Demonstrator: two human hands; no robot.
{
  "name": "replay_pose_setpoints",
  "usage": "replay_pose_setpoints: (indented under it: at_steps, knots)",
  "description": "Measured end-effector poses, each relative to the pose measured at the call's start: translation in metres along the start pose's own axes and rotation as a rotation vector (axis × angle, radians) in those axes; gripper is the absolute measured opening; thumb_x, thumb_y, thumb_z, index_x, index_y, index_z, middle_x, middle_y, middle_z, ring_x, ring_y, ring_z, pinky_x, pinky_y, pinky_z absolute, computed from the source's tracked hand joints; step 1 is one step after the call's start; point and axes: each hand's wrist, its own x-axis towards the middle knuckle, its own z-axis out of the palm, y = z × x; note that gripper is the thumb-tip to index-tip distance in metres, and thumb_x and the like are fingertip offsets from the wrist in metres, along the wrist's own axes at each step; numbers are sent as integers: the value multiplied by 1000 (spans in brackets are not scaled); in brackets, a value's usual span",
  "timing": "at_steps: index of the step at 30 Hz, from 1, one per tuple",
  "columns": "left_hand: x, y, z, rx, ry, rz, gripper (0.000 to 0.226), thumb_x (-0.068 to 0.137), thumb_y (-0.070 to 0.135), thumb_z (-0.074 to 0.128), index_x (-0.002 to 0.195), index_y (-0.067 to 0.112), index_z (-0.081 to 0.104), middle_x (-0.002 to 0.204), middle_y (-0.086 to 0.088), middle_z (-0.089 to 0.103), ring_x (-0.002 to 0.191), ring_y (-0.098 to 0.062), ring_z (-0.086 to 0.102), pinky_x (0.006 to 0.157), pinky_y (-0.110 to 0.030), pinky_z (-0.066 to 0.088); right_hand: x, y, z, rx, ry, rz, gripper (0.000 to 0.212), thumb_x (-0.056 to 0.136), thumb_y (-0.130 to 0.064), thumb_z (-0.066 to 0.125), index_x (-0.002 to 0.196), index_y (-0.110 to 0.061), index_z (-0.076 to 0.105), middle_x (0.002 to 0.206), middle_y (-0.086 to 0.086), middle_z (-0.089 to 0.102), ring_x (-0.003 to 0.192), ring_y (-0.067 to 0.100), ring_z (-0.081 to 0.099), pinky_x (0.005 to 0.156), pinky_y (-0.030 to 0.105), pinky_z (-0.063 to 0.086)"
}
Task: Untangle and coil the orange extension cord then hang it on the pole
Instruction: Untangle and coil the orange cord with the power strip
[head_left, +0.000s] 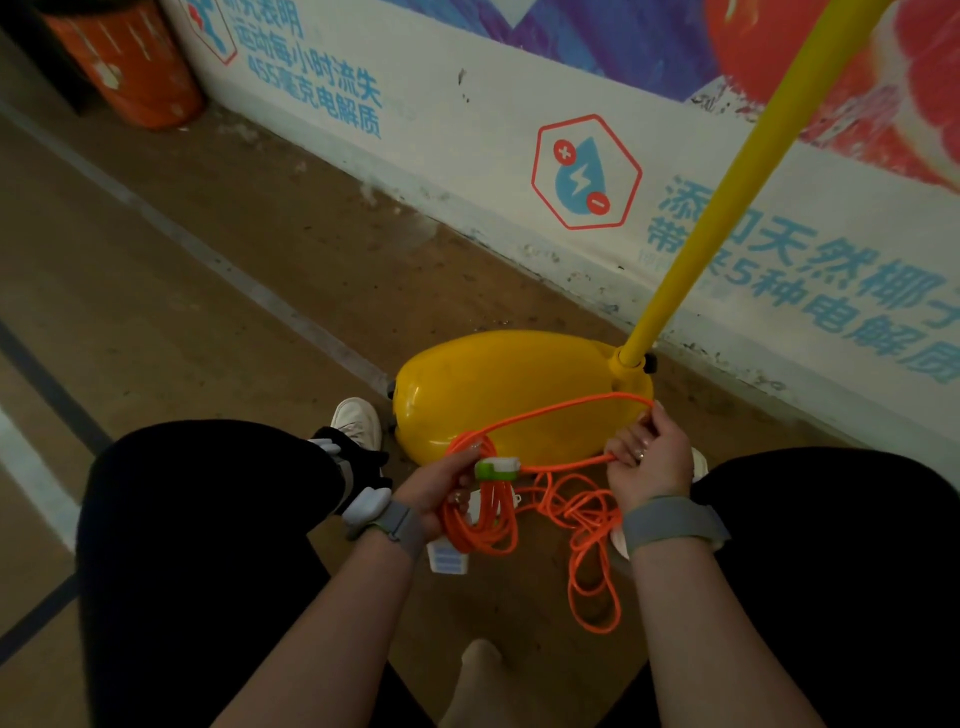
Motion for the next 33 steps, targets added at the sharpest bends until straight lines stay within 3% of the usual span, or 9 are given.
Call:
replay_pose_setpoints:
  at_steps: [4, 8, 12, 15, 19, 22, 25, 29, 33]
  knots:
    - [-1, 2, 1, -63, -1, 39, 23, 92, 27, 57, 73, 15, 54, 43, 7, 39, 33, -3, 31, 34, -15, 30, 1, 5, -2, -25, 20, 25, 39, 100, -29, 40, 63, -16, 39, 39, -9, 22, 31, 5, 19, 32, 18, 16]
    - [2, 0, 1, -51, 59, 109, 30, 92, 25, 59, 64, 15, 50, 43, 6, 38, 32, -4, 32, 35, -16, 29, 2, 9, -4, -55, 48, 72, 41, 101, -30, 38, 63, -16, 37, 37, -9, 22, 29, 5, 18, 32, 18, 14]
    - [4, 0, -1, 106, 216, 219, 19, 84, 17, 70, 69, 8, 61, 54, -3, 48, 36, -8, 45, 41, -20, 35, 6, 12, -9, -201, 82, 195, 40, 102, -30, 36, 65, -15, 36, 34, -8, 22, 25, 5, 18, 29, 17, 14]
    - [7, -4, -4, 217, 281, 252, 21, 79, 16, 74, 67, 8, 59, 54, -5, 50, 43, -15, 47, 50, -24, 37, 7, 18, -11, -230, 110, 287, 41, 102, -29, 36, 64, -15, 34, 31, -7, 21, 22, 5, 18, 28, 13, 14]
    - [7, -6, -2, 240, 255, 226, 18, 80, 20, 73, 80, 4, 63, 57, -3, 49, 50, -17, 46, 52, -27, 35, 2, 39, -10, 20, 64, 343, 38, 102, -23, 33, 65, -14, 36, 32, -6, 24, 24, 6, 22, 29, 12, 19]
    - [1, -5, 5, 59, 123, 171, 9, 87, 13, 63, 83, 5, 61, 45, 6, 39, 36, -7, 35, 41, -19, 31, -5, 45, -5, 341, 15, 324, 37, 101, -11, 26, 65, -14, 35, 35, -2, 26, 26, 9, 26, 34, 17, 25]
    - [-3, -3, 8, -105, -8, 129, 9, 92, 12, 55, 85, 7, 60, 44, 8, 34, 33, -3, 29, 34, -16, 28, -4, 40, 1, 460, 3, 271, 36, 100, -9, 25, 66, -13, 36, 36, -2, 29, 27, 10, 30, 46, 18, 25]
    - [-7, 2, 14, -173, -154, 142, 21, 95, 14, 47, 99, 0, 63, 45, 9, 29, 32, -1, 26, 35, -15, 27, -8, 56, 1, -15, 16, 236, 37, 102, -23, 33, 67, -15, 40, 40, -3, 37, 38, 9, 37, 51, 19, 31]
    - [-9, 5, 12, -212, -194, 128, 25, 95, 15, 44, 103, -2, 60, 43, 11, 28, 31, -1, 25, 36, -14, 24, -20, 72, 1, -669, -32, 35, 32, 100, -25, 43, 74, -12, 54, 75, 13, 56, 64, 19, 50, 59, 29, 42]
